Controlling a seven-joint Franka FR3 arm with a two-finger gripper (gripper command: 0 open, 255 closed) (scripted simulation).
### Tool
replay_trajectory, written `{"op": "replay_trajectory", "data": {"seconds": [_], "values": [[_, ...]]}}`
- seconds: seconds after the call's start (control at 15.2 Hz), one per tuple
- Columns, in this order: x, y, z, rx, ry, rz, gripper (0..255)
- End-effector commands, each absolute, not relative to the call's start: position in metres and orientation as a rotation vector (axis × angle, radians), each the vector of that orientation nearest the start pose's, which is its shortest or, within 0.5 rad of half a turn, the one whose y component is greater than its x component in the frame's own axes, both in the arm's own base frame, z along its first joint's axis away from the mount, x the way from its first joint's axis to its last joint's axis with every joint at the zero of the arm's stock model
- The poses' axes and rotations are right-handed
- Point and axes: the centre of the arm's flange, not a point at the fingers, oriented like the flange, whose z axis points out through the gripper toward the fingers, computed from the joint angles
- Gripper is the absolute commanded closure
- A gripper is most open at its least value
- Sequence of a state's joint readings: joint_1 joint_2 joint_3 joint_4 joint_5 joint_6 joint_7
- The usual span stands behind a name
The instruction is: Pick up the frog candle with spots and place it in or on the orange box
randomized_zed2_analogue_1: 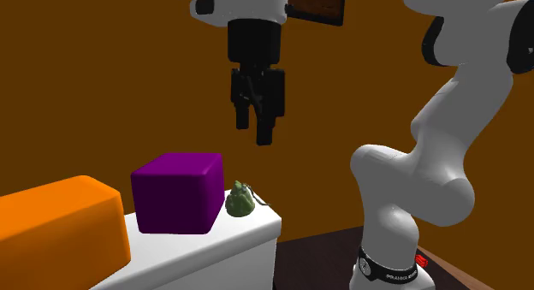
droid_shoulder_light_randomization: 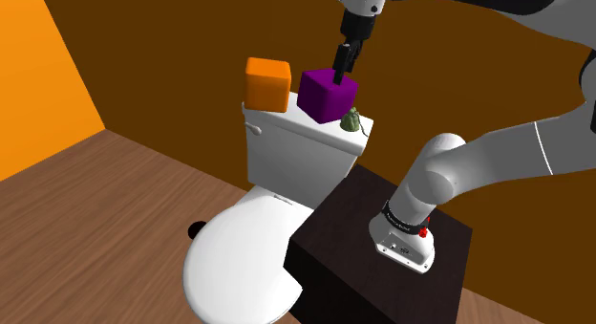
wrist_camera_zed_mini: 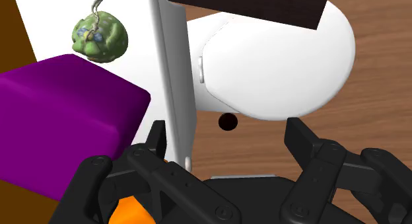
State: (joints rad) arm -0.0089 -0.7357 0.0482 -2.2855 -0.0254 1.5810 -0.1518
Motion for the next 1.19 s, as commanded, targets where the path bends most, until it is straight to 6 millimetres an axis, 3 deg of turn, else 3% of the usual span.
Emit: {"op": "replay_trajectory", "data": {"seconds": [0.0, 1.12], "values": [[0.322, 0.015, 0.609, -3.188, -0.286, -0.043, 0], [0.301, -0.131, 0.457, -3.338, 0.019, -0.253, 0]]}}
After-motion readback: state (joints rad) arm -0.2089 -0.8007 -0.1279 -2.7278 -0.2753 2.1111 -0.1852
